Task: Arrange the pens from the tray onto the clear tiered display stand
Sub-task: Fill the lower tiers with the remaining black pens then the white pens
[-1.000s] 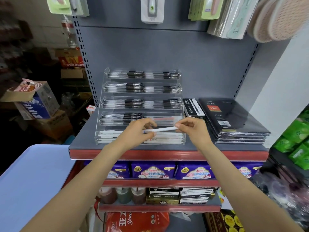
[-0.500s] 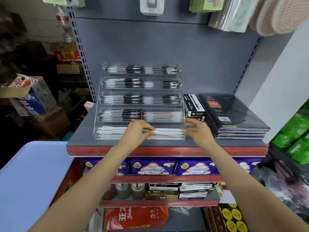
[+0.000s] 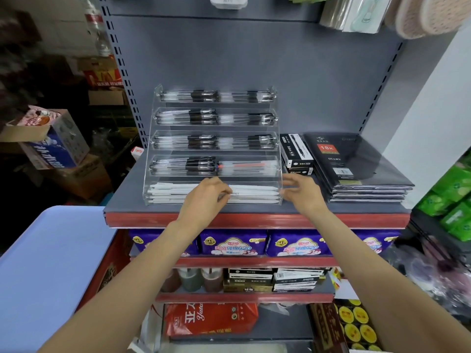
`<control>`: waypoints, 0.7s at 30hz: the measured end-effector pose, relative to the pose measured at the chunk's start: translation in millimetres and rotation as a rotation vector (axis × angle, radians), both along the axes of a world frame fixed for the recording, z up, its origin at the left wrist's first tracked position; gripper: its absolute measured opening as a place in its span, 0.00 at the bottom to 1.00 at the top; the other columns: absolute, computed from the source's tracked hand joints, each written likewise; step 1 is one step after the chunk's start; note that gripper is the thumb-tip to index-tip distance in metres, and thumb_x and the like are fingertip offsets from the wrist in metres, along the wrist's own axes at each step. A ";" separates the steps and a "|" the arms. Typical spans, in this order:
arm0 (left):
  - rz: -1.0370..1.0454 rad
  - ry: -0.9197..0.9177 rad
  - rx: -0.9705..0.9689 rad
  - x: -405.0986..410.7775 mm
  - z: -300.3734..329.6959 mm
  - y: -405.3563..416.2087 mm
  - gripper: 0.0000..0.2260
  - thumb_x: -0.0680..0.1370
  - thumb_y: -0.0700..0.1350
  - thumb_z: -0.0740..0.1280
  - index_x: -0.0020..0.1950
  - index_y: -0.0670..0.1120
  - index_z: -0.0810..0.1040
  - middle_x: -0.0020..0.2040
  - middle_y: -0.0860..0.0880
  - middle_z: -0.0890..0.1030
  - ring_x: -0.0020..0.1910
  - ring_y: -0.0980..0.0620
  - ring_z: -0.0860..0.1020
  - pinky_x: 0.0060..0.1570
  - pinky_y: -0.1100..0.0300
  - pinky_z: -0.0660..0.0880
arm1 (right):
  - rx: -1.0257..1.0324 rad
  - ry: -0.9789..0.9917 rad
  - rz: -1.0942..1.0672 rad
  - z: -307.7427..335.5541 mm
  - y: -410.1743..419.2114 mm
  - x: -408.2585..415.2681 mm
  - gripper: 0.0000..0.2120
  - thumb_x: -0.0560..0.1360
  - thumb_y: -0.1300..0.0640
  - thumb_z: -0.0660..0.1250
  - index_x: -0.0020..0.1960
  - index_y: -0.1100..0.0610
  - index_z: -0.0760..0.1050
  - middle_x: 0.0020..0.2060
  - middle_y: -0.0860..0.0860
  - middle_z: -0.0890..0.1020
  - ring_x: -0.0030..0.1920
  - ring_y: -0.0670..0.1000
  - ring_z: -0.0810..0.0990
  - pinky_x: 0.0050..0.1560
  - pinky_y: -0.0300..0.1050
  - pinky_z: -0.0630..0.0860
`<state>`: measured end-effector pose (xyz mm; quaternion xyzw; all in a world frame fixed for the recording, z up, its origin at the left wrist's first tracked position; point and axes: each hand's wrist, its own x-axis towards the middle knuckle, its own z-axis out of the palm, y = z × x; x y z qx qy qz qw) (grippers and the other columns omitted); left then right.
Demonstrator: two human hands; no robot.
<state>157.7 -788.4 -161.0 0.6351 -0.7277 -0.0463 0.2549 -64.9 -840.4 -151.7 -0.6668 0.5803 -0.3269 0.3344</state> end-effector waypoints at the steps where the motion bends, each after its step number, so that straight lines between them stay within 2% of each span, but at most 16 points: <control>1: 0.006 -0.030 -0.017 -1.0 -0.9 1.8 0.09 0.78 0.44 0.64 0.55 0.47 0.81 0.53 0.50 0.79 0.55 0.50 0.73 0.52 0.56 0.73 | -0.001 0.003 -0.004 -0.3 0.8 0.0 0.18 0.74 0.67 0.67 0.64 0.59 0.74 0.55 0.55 0.81 0.49 0.49 0.79 0.60 0.45 0.75; 4: 0.021 -0.019 -0.015 -2.7 -1.6 5.9 0.10 0.78 0.44 0.64 0.58 0.47 0.80 0.55 0.51 0.79 0.54 0.51 0.71 0.51 0.58 0.73 | -0.024 0.034 -0.022 0.5 3.2 2.7 0.18 0.74 0.67 0.66 0.64 0.59 0.74 0.57 0.55 0.81 0.53 0.52 0.80 0.57 0.41 0.73; 8: 0.021 0.000 0.028 -3.6 0.4 8.4 0.11 0.78 0.45 0.63 0.60 0.47 0.79 0.56 0.50 0.77 0.54 0.51 0.71 0.51 0.52 0.75 | -0.031 0.091 -0.025 2.9 8.4 6.3 0.19 0.75 0.67 0.64 0.66 0.58 0.72 0.59 0.54 0.80 0.55 0.53 0.80 0.51 0.36 0.70; 10: 0.014 -0.043 0.034 -3.7 0.8 10.0 0.12 0.79 0.46 0.63 0.61 0.48 0.78 0.56 0.51 0.76 0.55 0.51 0.71 0.51 0.52 0.76 | -0.023 0.087 -0.014 2.3 11.9 7.8 0.20 0.76 0.69 0.63 0.67 0.59 0.70 0.59 0.55 0.79 0.55 0.53 0.80 0.50 0.37 0.72; 13: 0.013 -0.153 0.016 -5.6 2.1 11.1 0.12 0.80 0.45 0.61 0.61 0.48 0.78 0.57 0.50 0.76 0.56 0.50 0.72 0.51 0.54 0.75 | -0.012 0.053 -0.018 -0.8 13.8 9.5 0.21 0.75 0.71 0.63 0.66 0.61 0.70 0.58 0.57 0.79 0.54 0.54 0.79 0.53 0.43 0.76; 15: 0.013 -0.210 0.014 -7.8 3.5 10.3 0.12 0.80 0.46 0.59 0.62 0.48 0.76 0.59 0.50 0.75 0.58 0.49 0.71 0.52 0.57 0.71 | -0.011 0.065 -0.034 -1.8 14.7 10.2 0.20 0.75 0.70 0.63 0.66 0.62 0.70 0.57 0.57 0.79 0.52 0.52 0.78 0.52 0.41 0.75; 21: 0.048 -0.163 0.051 -10.1 9.5 10.1 0.13 0.80 0.45 0.60 0.63 0.47 0.75 0.60 0.48 0.74 0.60 0.48 0.72 0.53 0.55 0.71 | -0.001 0.068 -0.059 -0.5 17.0 13.2 0.19 0.75 0.68 0.65 0.65 0.62 0.70 0.56 0.57 0.79 0.51 0.51 0.77 0.52 0.39 0.73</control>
